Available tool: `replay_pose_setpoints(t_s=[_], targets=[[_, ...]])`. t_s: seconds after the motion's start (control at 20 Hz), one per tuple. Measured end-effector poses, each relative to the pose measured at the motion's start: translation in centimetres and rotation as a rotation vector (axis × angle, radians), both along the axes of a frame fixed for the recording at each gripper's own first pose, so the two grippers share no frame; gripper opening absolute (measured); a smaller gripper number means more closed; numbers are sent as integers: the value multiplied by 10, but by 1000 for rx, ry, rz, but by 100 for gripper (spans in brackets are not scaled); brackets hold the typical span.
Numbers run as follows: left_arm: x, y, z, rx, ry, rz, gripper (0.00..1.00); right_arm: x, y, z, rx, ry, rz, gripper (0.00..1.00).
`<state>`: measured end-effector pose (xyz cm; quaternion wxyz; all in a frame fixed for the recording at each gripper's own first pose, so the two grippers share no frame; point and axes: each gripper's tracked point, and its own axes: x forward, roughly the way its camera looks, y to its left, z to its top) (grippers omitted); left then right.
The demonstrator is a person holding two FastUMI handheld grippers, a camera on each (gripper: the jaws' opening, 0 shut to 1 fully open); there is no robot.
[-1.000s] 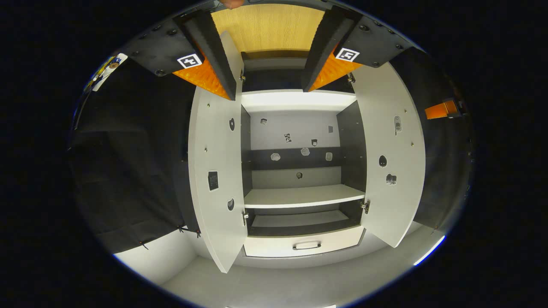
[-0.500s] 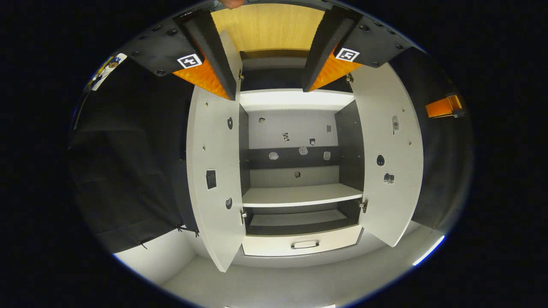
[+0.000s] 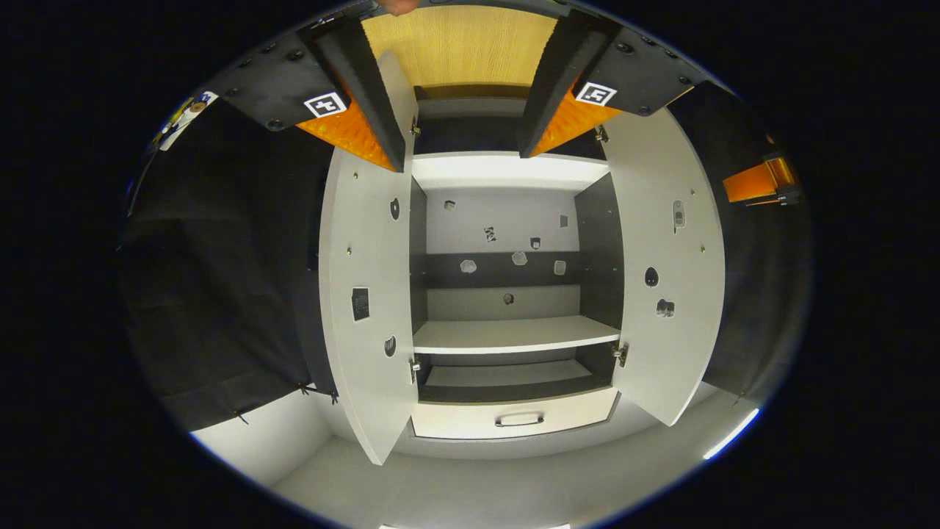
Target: Open the right door of the double-door shoe cabinet with the right hand, and open the left door with the left hand.
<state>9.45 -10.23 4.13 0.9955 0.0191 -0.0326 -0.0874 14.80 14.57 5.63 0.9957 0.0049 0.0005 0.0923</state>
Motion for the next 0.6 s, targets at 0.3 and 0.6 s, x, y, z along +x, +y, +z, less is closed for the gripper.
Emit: replay_pose_setpoints(t_s=[0.3,0.6], targets=[[3,3,1,17,-12,38,95,4,2,-1,-5,1,6,89],[10,6,2,16,-11,66,95,8,6,8,7,-43,21,97]])
